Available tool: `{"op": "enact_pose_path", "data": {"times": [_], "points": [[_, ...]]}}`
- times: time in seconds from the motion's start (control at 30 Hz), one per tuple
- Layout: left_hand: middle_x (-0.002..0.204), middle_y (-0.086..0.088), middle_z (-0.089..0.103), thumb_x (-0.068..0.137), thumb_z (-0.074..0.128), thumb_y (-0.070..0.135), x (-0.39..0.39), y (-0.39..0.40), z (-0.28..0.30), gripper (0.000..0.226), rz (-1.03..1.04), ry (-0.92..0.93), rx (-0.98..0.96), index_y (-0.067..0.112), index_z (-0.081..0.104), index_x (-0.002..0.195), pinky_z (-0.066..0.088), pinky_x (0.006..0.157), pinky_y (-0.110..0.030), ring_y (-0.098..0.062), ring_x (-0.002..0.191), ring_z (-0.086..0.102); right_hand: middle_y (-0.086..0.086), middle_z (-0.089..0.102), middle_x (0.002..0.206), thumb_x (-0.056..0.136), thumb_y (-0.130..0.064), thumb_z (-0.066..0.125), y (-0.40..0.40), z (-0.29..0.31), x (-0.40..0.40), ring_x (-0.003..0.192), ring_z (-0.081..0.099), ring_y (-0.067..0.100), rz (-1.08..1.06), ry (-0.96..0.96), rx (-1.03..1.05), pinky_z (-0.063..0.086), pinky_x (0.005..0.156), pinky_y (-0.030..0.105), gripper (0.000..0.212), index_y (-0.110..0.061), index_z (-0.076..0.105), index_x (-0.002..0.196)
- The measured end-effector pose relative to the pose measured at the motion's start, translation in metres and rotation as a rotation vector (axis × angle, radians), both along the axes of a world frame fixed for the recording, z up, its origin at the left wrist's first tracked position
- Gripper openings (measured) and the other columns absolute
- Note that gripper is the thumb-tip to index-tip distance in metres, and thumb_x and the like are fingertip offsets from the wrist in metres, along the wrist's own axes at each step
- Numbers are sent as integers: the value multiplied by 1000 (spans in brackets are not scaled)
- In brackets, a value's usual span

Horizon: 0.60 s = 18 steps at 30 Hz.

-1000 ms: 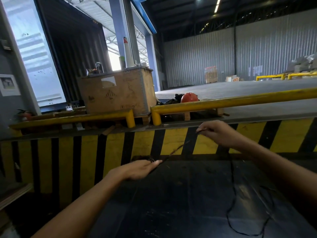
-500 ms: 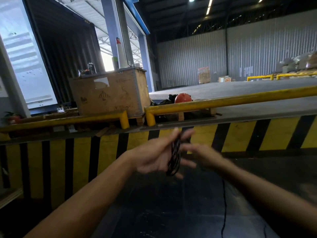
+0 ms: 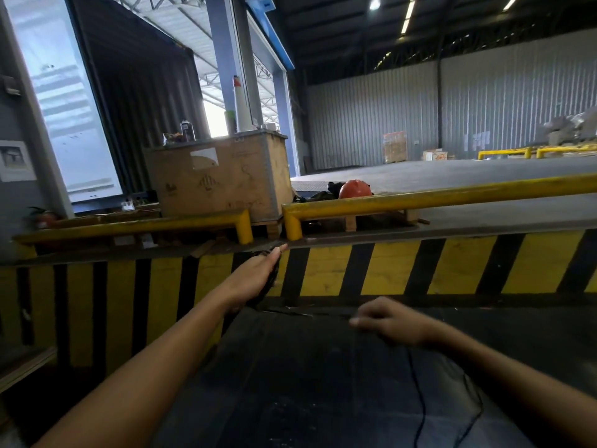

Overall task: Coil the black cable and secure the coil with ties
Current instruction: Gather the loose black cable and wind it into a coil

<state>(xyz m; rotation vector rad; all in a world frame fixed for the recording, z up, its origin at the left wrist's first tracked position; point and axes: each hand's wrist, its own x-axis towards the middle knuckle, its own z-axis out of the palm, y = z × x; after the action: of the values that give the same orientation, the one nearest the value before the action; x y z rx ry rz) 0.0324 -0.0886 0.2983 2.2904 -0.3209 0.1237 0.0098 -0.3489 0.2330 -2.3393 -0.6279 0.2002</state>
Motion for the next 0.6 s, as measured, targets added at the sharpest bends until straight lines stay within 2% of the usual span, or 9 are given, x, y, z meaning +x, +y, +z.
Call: {"op": "enact_pose_path", "data": {"times": [0.07, 0.13, 0.23, 0.3, 0.37, 0.43, 0.5, 0.6], "points": [[150, -12, 40, 98, 20, 50, 1, 15, -5, 51, 36, -3, 188, 35, 33, 145, 31, 110, -42, -26, 132, 43, -2, 57, 73, 94, -31, 48, -26, 15, 4, 53, 54, -3, -77, -44, 155, 43, 51, 12, 26, -11, 63, 87], [149, -6, 41, 99, 22, 49, -4, 17, -11, 51, 10, 93, 331, 30, 39, 142, 29, 112, -40, -24, 136, 39, -2, 57, 66, 93, -29, 50, -39, 27, 10, 50, 53, -2, -149, -175, 203, 42, 52, 17, 24, -13, 64, 81], [124, -5, 60, 92, 27, 59, -22, -4, -17, 55, -163, 320, 393, 28, 55, 128, 42, 100, -40, -25, 115, 58, 2, 62, 69, 91, -29, 54, -37, 39, 24, 63, 59, 8, -295, -470, 184, 46, 58, 30, 22, -12, 68, 85], [128, -4, 57, 90, 25, 62, -36, -24, -17, 55, -330, 456, 361, 38, 47, 133, 48, 94, -40, -25, 112, 60, 9, 66, 73, 91, -29, 55, -28, 45, 27, 69, 61, 21, -360, -592, 280, 49, 62, 39, 23, -12, 69, 86], [137, -1, 50, 94, 21, 57, -51, -38, -10, 43, -515, 620, 158, 50, 38, 133, 50, 91, -43, -23, 118, 57, 11, 65, 74, 92, -28, 54, -19, 46, 26, 69, 60, 22, -420, -640, 357, 48, 62, 38, 23, -12, 68, 85], [134, 0, 54, 93, 24, 56, -61, -47, 5, 41, -672, 722, -196, 53, 44, 128, 52, 88, -47, -25, 117, 58, 5, 63, 72, 95, -28, 49, -9, 35, 24, 67, 59, 18, -437, -570, 416, 46, 58, 34, 22, -19, 64, 80], [134, -6, 57, 90, 28, 56, -60, -51, 24, 47, -738, 682, -542, 47, 45, 133, 53, 86, -52, -28, 115, 60, 2, 63, 75, 97, -33, 41, 9, 13, 12, 67, 60, 16, -335, -374, 442, 53, 61, 41, 26, -29, 61, 82], [144, -10, 46, 94, 23, 55, -50, -59, 44, 47, -598, 462, -795, 44, 42, 136, 44, 91, -62, -30, 119, 56, 5, 65, 90, 98, -39, 33, 56, -28, -24, 73, 61, 17, -50, -243, 167, 54, 70, 42, 24, -35, 57, 97]]}}
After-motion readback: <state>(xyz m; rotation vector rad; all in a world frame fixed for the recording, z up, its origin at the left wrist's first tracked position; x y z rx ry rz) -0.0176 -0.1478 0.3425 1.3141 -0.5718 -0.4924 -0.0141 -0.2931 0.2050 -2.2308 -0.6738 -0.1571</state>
